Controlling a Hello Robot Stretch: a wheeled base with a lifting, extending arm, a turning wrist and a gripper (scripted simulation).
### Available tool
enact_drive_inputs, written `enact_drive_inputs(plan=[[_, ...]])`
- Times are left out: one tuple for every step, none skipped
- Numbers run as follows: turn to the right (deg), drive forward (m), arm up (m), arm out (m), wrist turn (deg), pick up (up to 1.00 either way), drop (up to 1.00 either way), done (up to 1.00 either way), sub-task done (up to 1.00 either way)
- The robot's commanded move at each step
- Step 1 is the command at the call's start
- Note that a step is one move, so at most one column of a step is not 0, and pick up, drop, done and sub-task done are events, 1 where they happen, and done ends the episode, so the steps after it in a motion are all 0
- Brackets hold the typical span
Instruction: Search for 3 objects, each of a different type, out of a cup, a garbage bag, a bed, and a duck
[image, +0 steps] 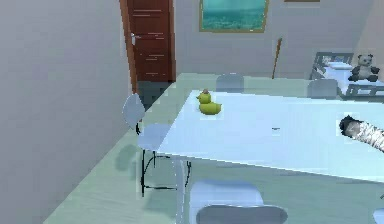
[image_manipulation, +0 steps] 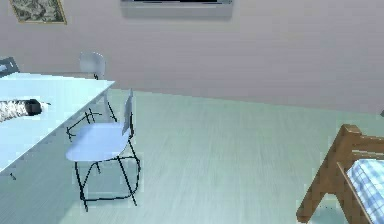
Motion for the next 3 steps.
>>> enact_drive_inputs(plan=[[45.0,0.00,0.00,0.00,0.0,0.00,0.00,0.00,0.00],[45.0,0.00,0.00,0.00,0.0,0.00,0.00,0.00,0.00],[18.0,0.00,0.00,0.00,0.0,0.00,0.00,0.00,0.00]])
